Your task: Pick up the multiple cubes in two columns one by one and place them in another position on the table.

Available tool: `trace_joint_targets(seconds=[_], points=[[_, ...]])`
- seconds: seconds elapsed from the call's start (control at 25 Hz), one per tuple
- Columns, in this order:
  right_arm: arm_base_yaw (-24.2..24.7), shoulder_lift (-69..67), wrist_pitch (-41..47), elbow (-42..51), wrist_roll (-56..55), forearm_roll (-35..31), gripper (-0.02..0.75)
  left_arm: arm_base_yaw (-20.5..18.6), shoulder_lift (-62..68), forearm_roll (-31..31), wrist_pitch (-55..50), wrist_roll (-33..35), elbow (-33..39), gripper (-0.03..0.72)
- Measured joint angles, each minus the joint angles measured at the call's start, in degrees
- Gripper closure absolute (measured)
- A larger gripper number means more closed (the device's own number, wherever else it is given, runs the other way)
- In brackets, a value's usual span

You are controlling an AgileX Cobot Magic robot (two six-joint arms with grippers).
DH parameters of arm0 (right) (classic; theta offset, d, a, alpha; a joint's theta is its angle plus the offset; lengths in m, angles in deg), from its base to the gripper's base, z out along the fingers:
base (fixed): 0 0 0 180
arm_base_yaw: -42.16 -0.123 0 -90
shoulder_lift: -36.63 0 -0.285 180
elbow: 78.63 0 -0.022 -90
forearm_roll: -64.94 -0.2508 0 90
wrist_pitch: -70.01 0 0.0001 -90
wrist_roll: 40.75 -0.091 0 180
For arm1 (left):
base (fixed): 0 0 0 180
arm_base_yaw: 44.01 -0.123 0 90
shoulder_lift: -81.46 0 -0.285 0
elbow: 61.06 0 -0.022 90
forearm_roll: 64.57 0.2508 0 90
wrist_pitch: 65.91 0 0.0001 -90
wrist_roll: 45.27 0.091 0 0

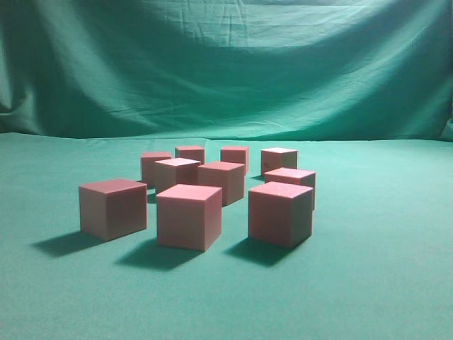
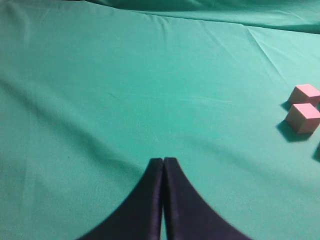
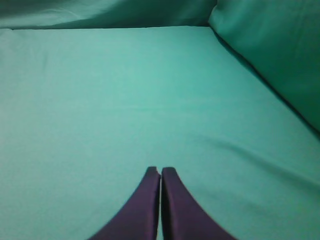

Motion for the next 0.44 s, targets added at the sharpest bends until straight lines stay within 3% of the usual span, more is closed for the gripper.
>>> trace_joint_targets(seconds=[0.44], points=[[0.14, 0.0, 0.0, 0.0, 0.0, 0.0, 0.738, 0.0, 0.0, 0.0, 0.0, 0.0, 0.0, 0.688]])
